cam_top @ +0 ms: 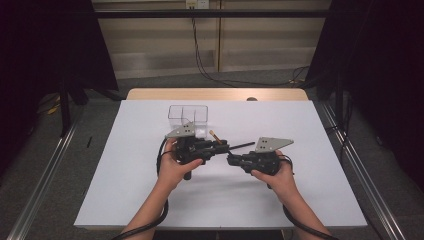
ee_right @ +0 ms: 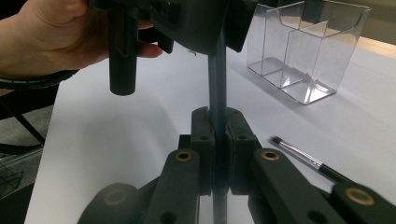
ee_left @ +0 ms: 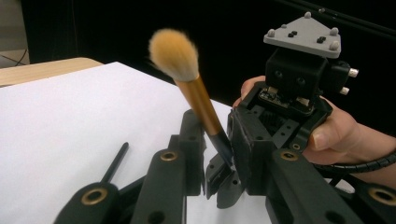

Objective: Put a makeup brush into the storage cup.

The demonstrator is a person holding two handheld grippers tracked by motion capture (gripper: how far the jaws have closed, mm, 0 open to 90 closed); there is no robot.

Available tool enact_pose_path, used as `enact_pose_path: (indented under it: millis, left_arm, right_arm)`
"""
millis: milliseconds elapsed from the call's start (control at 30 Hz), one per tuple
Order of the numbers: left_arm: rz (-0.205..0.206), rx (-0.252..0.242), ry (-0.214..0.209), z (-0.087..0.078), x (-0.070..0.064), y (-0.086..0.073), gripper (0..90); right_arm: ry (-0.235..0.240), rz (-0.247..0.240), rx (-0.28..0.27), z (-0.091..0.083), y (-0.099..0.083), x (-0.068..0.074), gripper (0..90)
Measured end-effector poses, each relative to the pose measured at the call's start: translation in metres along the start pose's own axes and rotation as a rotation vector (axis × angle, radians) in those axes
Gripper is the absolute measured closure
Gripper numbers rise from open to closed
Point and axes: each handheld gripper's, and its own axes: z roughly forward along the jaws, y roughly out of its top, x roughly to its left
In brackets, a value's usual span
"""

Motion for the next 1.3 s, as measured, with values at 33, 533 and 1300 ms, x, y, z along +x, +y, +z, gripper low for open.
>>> enact_pose_path:
  millis: [33, 533, 1300]
  left_arm:
    - [-0.004, -0.005, -0.004, 0.000, 0.000, 0.000, 75.9]
    - [-0.012, -0.014, -0.017, 0.003, -0.003, -0.001, 82.5]
    - [0.037, -0.012, 0.035, -0.007, -0.005, 0.005, 83.4]
  right_arm:
    - [-0.002, 0.001, 0.001, 0.001, 0.000, 0.000, 84.5]
    - [-0.008, 0.025, 0.013, 0.014, -0.004, 0.006, 84.4]
    - [-0.016, 0.037, -0.046, 0.003, -0.002, 0.002, 52.4]
